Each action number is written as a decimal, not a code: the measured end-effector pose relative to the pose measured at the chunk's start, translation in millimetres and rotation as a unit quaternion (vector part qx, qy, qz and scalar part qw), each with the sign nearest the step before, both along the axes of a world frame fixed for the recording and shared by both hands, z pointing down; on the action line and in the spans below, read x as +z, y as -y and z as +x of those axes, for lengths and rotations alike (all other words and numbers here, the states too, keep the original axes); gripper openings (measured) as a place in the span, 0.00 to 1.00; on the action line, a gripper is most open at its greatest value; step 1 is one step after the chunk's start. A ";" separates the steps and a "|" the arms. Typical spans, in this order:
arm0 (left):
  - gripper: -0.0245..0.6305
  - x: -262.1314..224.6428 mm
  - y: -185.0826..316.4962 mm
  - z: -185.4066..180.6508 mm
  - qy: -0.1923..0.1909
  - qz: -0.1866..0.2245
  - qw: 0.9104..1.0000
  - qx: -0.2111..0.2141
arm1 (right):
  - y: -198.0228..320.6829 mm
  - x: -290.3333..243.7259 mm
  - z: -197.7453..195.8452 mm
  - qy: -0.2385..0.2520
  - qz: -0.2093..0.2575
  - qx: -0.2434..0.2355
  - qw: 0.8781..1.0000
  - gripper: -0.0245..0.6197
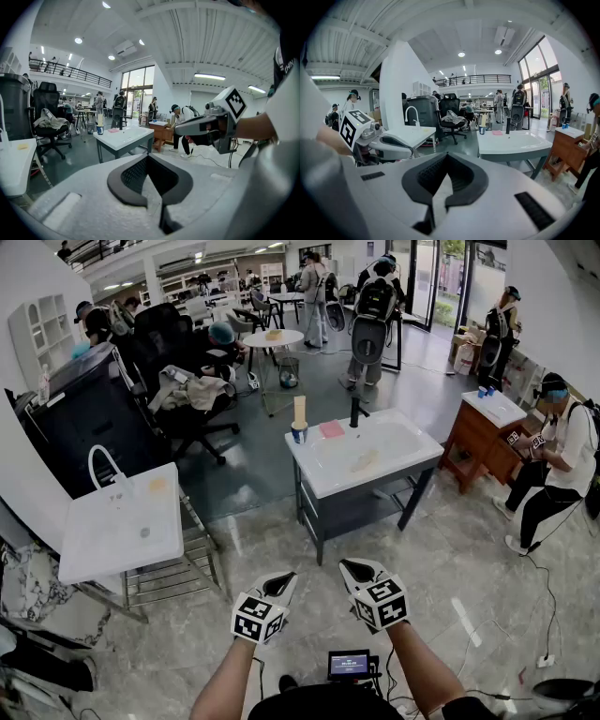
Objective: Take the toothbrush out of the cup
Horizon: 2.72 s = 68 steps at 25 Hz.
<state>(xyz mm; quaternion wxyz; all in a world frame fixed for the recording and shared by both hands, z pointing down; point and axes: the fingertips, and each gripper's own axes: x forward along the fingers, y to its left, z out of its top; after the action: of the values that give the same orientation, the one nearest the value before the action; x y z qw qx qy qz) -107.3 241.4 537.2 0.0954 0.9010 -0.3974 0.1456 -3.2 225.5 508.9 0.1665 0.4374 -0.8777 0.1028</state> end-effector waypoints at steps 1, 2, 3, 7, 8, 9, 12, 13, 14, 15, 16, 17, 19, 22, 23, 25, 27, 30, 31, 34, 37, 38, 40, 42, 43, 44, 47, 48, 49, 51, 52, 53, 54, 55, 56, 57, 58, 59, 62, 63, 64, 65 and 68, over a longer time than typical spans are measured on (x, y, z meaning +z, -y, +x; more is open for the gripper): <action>0.05 0.4 0.4 0.9 -0.001 0.000 1.000 -0.001 | 0.5 0.2 0.7 0.000 0.000 -0.001 1.000 0.05; 0.05 0.8 0.7 1.8 -0.002 -0.001 1.000 -0.003 | 0.8 0.3 1.4 -0.001 0.000 -0.003 1.000 0.05; 0.05 1.2 1.0 2.5 -0.003 -0.002 1.000 -0.004 | 1.1 0.3 2.1 -0.001 0.000 -0.004 1.000 0.05; 0.05 3.1 0.0 5.3 -0.009 -0.007 1.000 -0.006 | -0.4 2.2 4.8 -0.004 -0.002 -0.006 1.000 0.05; 0.05 3.2 -0.2 5.5 -0.011 -0.008 1.000 -0.006 | -0.6 2.9 4.9 -0.004 -0.002 -0.007 1.000 0.05; 0.05 3.3 -0.1 5.4 -0.012 -0.008 1.000 -0.006 | -0.6 3.7 4.8 -0.004 -0.003 -0.007 1.000 0.05; 0.05 3.3 0.0 4.3 -0.021 -0.009 1.000 -0.006 | -0.9 6.3 3.7 -0.001 -0.005 -0.006 1.000 0.05; 0.05 2.7 -0.3 3.8 -0.024 -0.009 1.000 -0.006 | -1.6 6.9 3.1 0.001 -0.007 -0.007 1.000 0.05; 0.05 2.2 -1.0 3.3 -0.025 -0.009 1.000 -0.005 | -2.8 7.1 2.3 0.002 -0.010 -0.009 1.000 0.05; 0.05 1.9 -1.9 3.0 -0.023 -0.008 1.000 -0.005 | -4.3 7.0 1.3 0.004 -0.013 -0.011 1.000 0.05; 0.05 1.8 -2.5 2.7 -0.021 -0.008 1.000 -0.004 | -5.4 6.9 0.6 0.005 -0.014 -0.013 1.000 0.05; 0.05 2.0 -2.7 2.5 -0.018 -0.006 1.000 -0.004 | -6.0 6.9 0.2 0.005 -0.015 -0.014 1.000 0.05; 0.05 3.3 -2.2 2.8 -0.013 -0.002 1.000 -0.002 | -6.0 7.8 0.5 0.005 -0.014 -0.013 1.000 0.05; 0.05 6.2 -2.4 4.6 -0.005 0.000 1.000 0.001 | -6.0 9.4 2.8 0.003 -0.015 -0.011 1.000 0.05; 0.05 6.7 -3.1 5.4 -0.005 -0.001 1.000 0.003 | -6.4 10.1 3.7 0.003 -0.017 -0.011 1.000 0.05; 0.05 8.5 -5.0 6.6 -0.005 -0.003 1.000 0.002 | -8.1 12.3 5.7 0.004 -0.020 -0.010 1.000 0.05; 0.05 10.8 -5.9 7.4 -0.003 -0.006 1.000 0.001 | -9.4 14.6 7.2 0.005 -0.023 -0.010 1.000 0.05; 0.05 14.7 -6.4 10.7 -0.001 -0.010 1.000 -0.001 | -10.6 18.0 11.2 0.005 -0.026 -0.010 1.000 0.05; 0.05 15.7 -6.3 12.6 -0.001 -0.011 1.000 -0.001 | -10.7 18.8 13.3 0.005 -0.027 -0.010 1.000 0.05; 0.05 18.8 -6.8 20.1 -0.002 -0.019 1.000 -0.001 | -11.0 21.7 21.9 0.007 -0.032 -0.011 0.999 0.05; 0.05 22.8 -5.8 29.8 0.000 -0.021 1.000 -0.002 | -9.8 25.3 33.0 0.010 -0.036 -0.012 0.999 0.05; 0.05 23.5 -4.6 33.7 0.001 -0.021 1.000 -0.003 | -8.7 26.0 37.2 0.010 -0.036 -0.013 0.999 0.05; 0.05 23.9 -1.7 42.7 0.002 -0.021 1.000 -0.005 | -6.6 27.3 46.6 0.012 -0.037 -0.015 0.999 0.05; 0.05 24.7 0.1 52.5 0.002 -0.022 1.000 -0.007 | -6.0 30.7 57.2 0.014 -0.040 -0.017 0.999 0.05; 0.05 25.8 0.3 57.2 0.002 -0.023 1.000 -0.009 | -6.3 33.8 62.8 0.016 -0.043 -0.018 0.999 0.05; 0.05 26.9 0.3 61.4 0.002 -0.024 1.000 -0.012 | -6.2 37.3 68.3 0.018 -0.046 -0.019 0.999 0.05; 0.05 28.9 -0.3 70.4 0.003 -0.025 0.999 -0.020 | -3.8 45.7 80.6 0.023 -0.056 -0.022 0.998 0.05; 0.05 29.9 -0.3 72.2 0.004 -0.026 0.999 -0.021 | -2.4 47.7 83.0 0.024 -0.058 -0.024 0.998 0.05; 0.05 31.7 0.2 73.4 0.005 -0.028 0.999 -0.023 | -0.7 49.5 84.7 0.025 -0.061 -0.025 0.998 0.05; 0.05 37.2 2.8 74.2 0.008 -0.035 0.999 -0.026 | 3.1 53.0 86.4 0.027 -0.065 -0.028 0.997 0.05; 0.05 39.6 5.7 74.1 0.008 -0.037 0.999 -0.027 | 5.9 54.7 86.5 0.028 -0.067 -0.029 0.997 0.05; 0.05 41.0 9.7 73.9 0.008 -0.039 0.999 -0.029 | 9.7 56.3 86.3 0.029 -0.068 -0.030 0.997 0.05; 0.05 41.8 14.8 74.0 0.007 -0.039 0.999 -0.029 | 14.3 57.6 86.2 0.029 -0.069 -0.030 0.997 0.05; 0.05 42.2 20.6 74.2 0.006 -0.040 0.999 -0.028 | 19.7 58.8 86.1 0.029 -0.070 -0.029 0.997 0.05; 0.05 42.9 26.9 74.4 0.005 -0.040 0.999 -0.026 | 25.4 60.1 85.8 0.029 -0.072 -0.027 0.997 0.05; 0.05 44.0 33.7 74.2 0.005 -0.041 0.999 -0.024 | 31.4 61.5 85.2 0.028 -0.074 -0.025 0.997 0.05; 0.05 45.6 41.2 73.2 0.005 -0.042 0.999 -0.021 | 37.9 63.1 83.9 0.028 -0.077 -0.024 0.996 0.05; 0.05 47.6 49.5 71.4 0.005 -0.043 0.999 -0.020 | 44.9 64.6 81.9 0.027 -0.079 -0.023 0.996 0.05; 0.05 54.0 79.2 64.2 0.001 -0.048 0.999 -0.016 | 71.4 67.0 75.3 0.020 -0.081 -0.020 0.996 0.05; 0.05 55.4 90.1 62.2 0.000 -0.049 0.999 -0.014 | 82.3 66.9 73.6 0.016 -0.081 -0.018 0.996 0.05; 0.05 56.0 101.3 60.1 -0.002 -0.049 0.999 -0.012 | 94.3 66.0 71.6 0.012 -0.081 -0.015 0.997 0.05; 0.05 55.9 112.8 57.1 -0.002 -0.048 0.999 -0.009 | 106.9 64.2 68.7 0.009 -0.080 -0.012 0.997 0.05; 0.05 52.6 148.4 42.9 -0.001 -0.046 0.999 -0.001 | 142.9 55.7 54.3 0.008 -0.076 -0.002 0.997 0.05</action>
<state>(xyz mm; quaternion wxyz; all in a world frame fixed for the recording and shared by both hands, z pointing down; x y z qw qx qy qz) -64.4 92.9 589.8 0.1369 0.8953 -0.3914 0.1629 51.1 82.5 564.6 0.1920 0.4206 -0.8698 0.1722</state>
